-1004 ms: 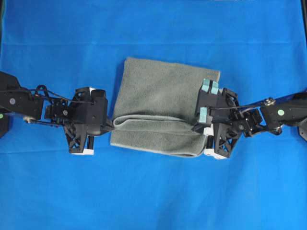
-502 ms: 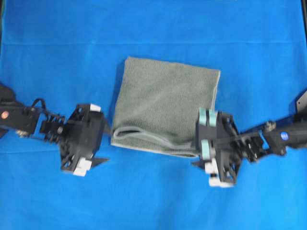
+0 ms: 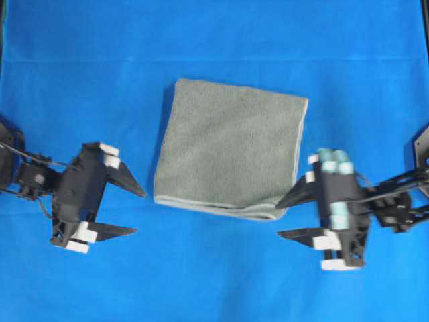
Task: Fold a large towel.
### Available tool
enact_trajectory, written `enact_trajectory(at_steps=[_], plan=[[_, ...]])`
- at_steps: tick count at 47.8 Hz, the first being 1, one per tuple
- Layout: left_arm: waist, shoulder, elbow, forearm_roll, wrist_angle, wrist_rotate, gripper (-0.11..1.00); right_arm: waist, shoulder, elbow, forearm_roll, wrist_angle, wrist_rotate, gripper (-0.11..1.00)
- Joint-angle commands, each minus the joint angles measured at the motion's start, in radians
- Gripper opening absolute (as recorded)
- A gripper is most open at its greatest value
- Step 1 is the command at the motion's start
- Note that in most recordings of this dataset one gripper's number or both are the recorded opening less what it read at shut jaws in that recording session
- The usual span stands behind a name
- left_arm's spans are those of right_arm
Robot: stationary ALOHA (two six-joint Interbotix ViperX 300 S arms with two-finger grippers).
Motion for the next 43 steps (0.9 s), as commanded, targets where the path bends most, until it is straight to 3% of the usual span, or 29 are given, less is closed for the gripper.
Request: enact_trajectory(at_steps=[1, 17, 24, 32, 43], plan=[[0.025, -0.086, -0.008, 0.003, 0.008, 0.006, 0.74, 0.0, -0.091, -0.021, -0.04, 0.041, 0.0, 0.57], [0.089, -0.434, 0.058, 0.006, 0.091, 0.08, 0.74, -0.002, -0.433, 0.04, -0.176, 0.232, 0.0, 0.57], [0.133, -0.604, 0.092, 0.006, 0.184, 0.089, 0.74, -0.002, -0.583, 0.103, -0.204, 0.331, 0.0, 0.57], [0.201, -0.741, 0.147, 0.006, 0.258, 0.089, 0.74, -0.002, -0.723, 0.201, -0.21, 0.353, 0.006, 0.57], [0.314, -0.847, 0.245, 0.005, 0.313, 0.087, 0.74, -0.029, -0.792, 0.316, -0.227, 0.359, 0.072, 0.57]])
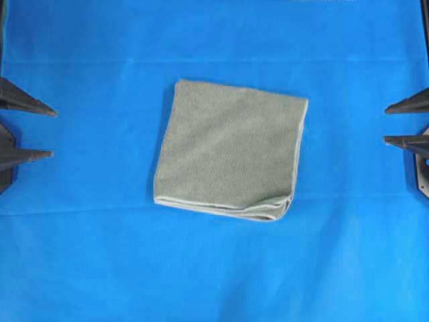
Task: Fold a large towel.
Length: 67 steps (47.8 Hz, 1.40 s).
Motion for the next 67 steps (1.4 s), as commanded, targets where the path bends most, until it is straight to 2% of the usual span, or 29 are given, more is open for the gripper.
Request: enact_trajectory(at_steps=[1, 13, 28, 67], plan=[[0.046, -0.023, 0.025, 0.0, 0.003, 0.0, 0.74, -0.025, -0.005, 0.023, -0.015, 0.003, 0.028, 0.57], [0.072, -0.028, 0.072, -0.006, -0.005, -0.015, 0.74, -0.087, 0.028, 0.106, -0.02, 0.037, 0.132, 0.56], [0.072, 0.008, 0.107, -0.006, -0.043, -0.037, 0.73, -0.104, 0.132, 0.146, -0.029, 0.04, 0.239, 0.56], [0.072, 0.008, 0.109, -0.005, -0.043, -0.038, 0.73, -0.103, 0.12, 0.14, -0.043, 0.037, 0.249, 0.54]])
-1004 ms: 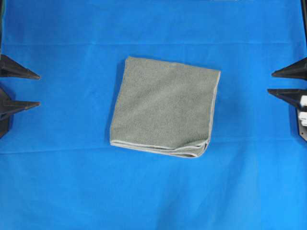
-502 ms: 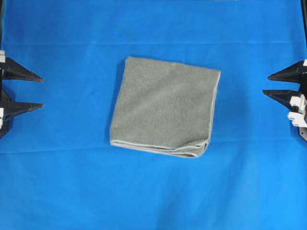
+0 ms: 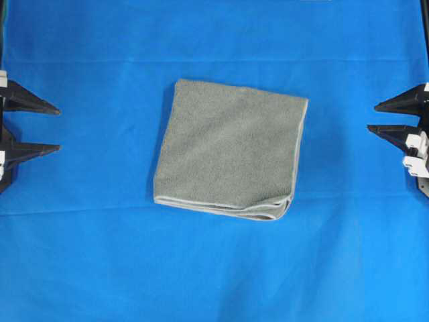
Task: Fold a large towel.
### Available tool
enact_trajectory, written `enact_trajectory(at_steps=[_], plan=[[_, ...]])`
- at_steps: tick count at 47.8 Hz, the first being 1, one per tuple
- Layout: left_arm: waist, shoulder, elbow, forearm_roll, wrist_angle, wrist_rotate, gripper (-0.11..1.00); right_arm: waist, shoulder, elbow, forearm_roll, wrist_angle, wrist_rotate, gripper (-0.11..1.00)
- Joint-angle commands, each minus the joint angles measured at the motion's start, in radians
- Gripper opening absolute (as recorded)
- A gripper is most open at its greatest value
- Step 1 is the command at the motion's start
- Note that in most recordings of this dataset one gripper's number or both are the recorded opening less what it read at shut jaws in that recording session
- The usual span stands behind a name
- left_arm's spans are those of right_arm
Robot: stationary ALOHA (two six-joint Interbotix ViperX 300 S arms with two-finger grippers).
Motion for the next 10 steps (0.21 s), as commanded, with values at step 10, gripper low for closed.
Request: enact_trajectory(at_steps=[10], plan=[[0.005, 0.014, -0.011, -0.003, -0.008, 0.0, 0.73, 0.0, 0.005, -0.017, -0.006, -0.005, 0.002, 0.54]])
